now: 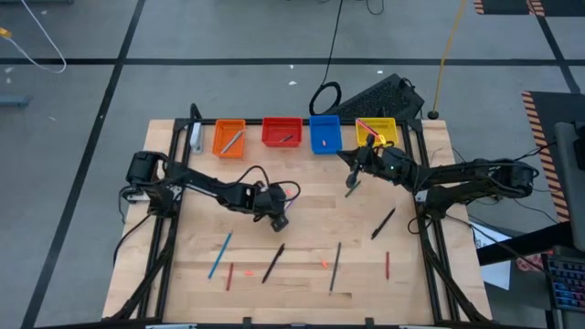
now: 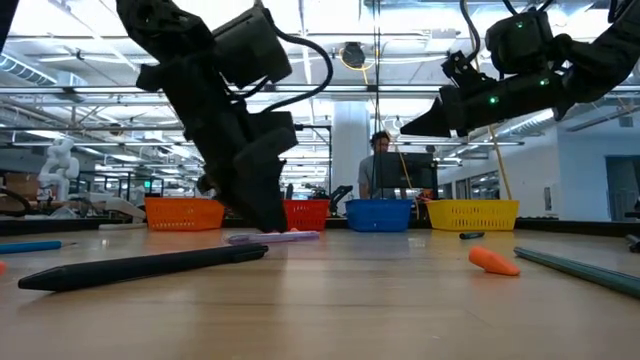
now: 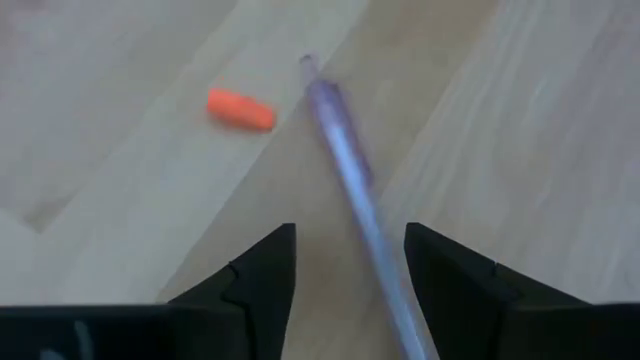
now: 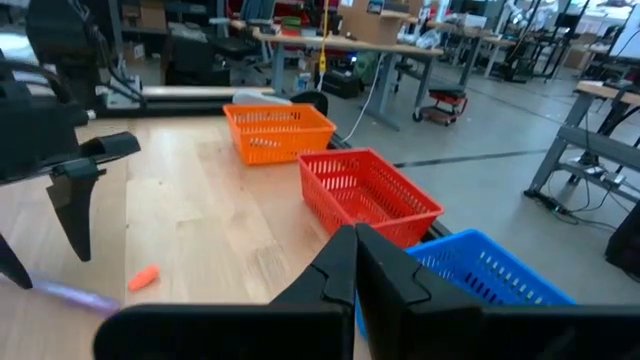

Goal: Sort crayons/erasers/pens/pencils in bins
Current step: Put the purple pen into the orange basket

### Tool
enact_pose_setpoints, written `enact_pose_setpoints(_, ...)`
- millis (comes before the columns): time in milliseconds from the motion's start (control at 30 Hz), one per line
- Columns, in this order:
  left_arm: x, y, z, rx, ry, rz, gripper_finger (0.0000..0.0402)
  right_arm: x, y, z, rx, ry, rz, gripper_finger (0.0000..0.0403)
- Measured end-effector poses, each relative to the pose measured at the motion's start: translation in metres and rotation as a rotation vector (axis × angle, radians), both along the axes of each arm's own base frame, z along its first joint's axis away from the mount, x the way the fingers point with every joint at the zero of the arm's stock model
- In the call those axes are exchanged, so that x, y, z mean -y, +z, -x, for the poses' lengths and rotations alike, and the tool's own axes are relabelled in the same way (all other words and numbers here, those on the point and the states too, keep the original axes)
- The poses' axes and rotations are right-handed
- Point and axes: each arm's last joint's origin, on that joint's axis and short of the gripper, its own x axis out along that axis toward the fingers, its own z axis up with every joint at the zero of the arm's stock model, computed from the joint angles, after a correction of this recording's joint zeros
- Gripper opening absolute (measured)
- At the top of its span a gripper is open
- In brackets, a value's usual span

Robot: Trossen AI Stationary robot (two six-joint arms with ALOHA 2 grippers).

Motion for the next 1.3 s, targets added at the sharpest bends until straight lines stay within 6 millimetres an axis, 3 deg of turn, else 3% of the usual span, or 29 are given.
enact_pose_setpoints(333,-0.001,-0.011,0.0,-0.049,-0.024,0.006,0.0165,0.0,0.0,0.0,-0.003,0.0,0.002,0.0)
enact_pose_setpoints(700,-0.005,-0.012,0.004,-0.117,-0.112,-0.007,0.008,0.0,0.0,0.0,-0.003,0.0,0.002,0.0)
enact_pose_setpoints(933,-0.01,-0.004,0.012,-0.174,-0.174,-0.032,0.0032,0.0,0.0,0.0,-0.004,0.001,0.002,0.0)
enact_pose_setpoints(1133,-0.016,0.006,0.026,-0.257,-0.169,-0.045,0.0043,0.0,-0.001,0.0,-0.01,0.001,0.0,0.0)
enact_pose_setpoints(1300,-0.018,0.03,0.04,-0.262,-0.124,-0.096,0.0039,0.0,-0.001,0.0,-0.012,0.001,0.003,0.0)
